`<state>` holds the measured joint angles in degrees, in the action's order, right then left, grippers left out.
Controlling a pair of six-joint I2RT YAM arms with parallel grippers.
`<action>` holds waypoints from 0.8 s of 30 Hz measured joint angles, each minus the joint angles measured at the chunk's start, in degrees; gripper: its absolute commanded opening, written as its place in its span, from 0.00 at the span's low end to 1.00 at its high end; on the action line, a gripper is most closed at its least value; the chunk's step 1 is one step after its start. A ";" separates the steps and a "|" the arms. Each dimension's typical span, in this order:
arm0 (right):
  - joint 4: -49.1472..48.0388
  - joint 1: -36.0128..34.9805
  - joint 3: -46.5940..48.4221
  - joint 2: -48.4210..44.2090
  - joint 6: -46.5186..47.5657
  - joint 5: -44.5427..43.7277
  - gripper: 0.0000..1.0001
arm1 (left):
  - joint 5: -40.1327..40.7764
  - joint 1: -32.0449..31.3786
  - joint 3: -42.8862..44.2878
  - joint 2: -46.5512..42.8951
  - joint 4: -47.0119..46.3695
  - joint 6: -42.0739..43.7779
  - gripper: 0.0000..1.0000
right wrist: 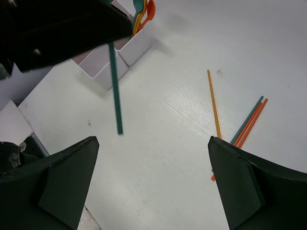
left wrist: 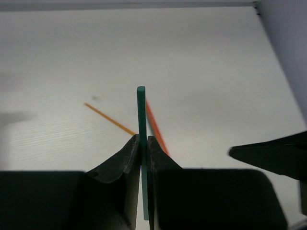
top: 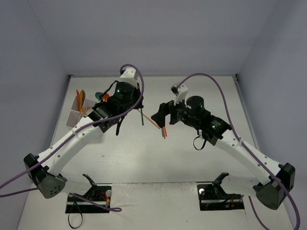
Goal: Sort the eating utensils into containers
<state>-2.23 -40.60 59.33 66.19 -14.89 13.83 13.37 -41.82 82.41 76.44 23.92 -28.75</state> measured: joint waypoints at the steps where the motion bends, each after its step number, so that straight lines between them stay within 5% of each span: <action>1: -0.13 0.00 -0.20 -0.06 0.01 -0.15 0.96 | 1.34 1.43 0.00 -0.85 1.03 2.05 0.00; 12: -0.16 0.17 -2.79 -0.69 0.02 -0.51 0.96 | 9.46 29.98 -2.42 -8.15 2.37 21.55 0.00; 24: -0.07 1.18 -3.44 -0.74 0.44 0.74 0.97 | 8.35 42.19 -14.52 2.44 -9.93 33.45 0.00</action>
<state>-2.30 -39.42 55.88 65.45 -14.45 14.58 21.72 0.37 67.89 78.88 13.99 4.70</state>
